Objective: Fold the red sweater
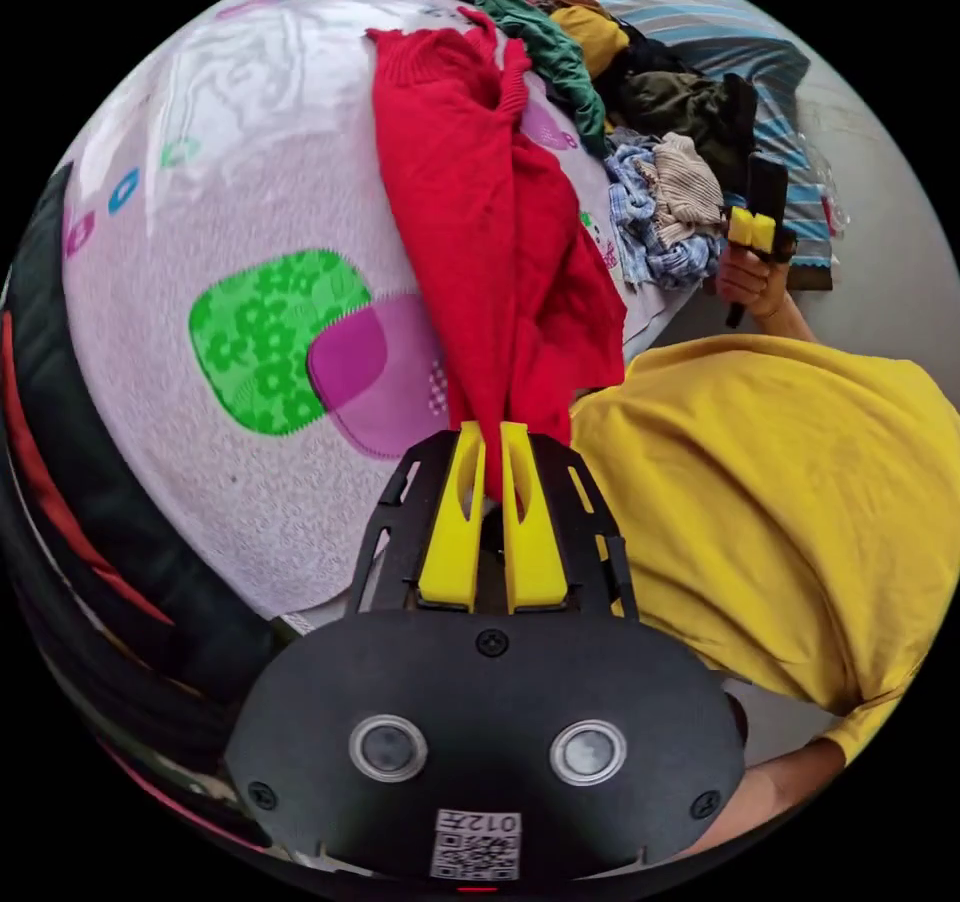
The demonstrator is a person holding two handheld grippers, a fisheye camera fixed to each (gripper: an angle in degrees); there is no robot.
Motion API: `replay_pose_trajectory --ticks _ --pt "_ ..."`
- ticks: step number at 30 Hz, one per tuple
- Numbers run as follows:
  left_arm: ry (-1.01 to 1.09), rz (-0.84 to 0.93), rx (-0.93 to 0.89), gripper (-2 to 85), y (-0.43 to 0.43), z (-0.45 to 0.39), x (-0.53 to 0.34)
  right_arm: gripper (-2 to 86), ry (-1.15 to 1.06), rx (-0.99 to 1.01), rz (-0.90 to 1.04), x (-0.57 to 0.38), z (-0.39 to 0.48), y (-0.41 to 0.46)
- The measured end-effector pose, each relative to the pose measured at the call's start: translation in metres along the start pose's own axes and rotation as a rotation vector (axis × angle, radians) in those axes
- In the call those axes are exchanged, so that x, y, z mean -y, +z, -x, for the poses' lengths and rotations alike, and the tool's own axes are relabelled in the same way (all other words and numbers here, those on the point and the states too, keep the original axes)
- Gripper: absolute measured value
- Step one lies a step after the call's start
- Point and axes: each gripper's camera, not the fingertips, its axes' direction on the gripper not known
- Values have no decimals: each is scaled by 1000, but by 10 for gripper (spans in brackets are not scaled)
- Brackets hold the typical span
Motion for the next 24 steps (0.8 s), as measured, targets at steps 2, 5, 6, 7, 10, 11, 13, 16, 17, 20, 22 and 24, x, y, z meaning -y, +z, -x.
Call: replay_pose_trajectory --ticks 2,5,6,7,10,11,13,16,17,20,22,24 --pt "-43 -3 -82 30 12 11 -15 26 84 -142 -85 16 -17 -5" --pt "-33 49 -76 35 26 13 -25 30 124 -355 -127 48 -34 -6" --pt "-30 57 -47 39 27 13 -26 31 127 -395 -125 57 -38 -5" --pt "-40 52 -23 43 23 14 -26 34 131 -481 -112 74 -46 -2" --pt "-139 -98 92 54 -10 19 -26 44 106 -688 -48 118 -67 10" --pt "-166 -145 121 57 -20 19 -27 53 110 -817 -29 134 -77 13" --pt "-258 -339 235 70 -62 15 -28 70 197 -977 -60 152 -96 9" --pt "-267 -467 276 94 -96 9 -11 90 463 -919 -205 170 -135 -15" --pt "-266 -474 263 99 -99 10 -4 92 555 -826 -253 173 -151 -21" --pt "-259 -454 130 126 -97 23 49 59 702 -698 -277 177 -183 -21" --pt "-262 -406 30 146 -83 33 105 39 723 -666 -265 176 -194 -18" --pt "-288 -383 -22 163 -73 39 148 29 683 -635 -334 169 -191 -20"
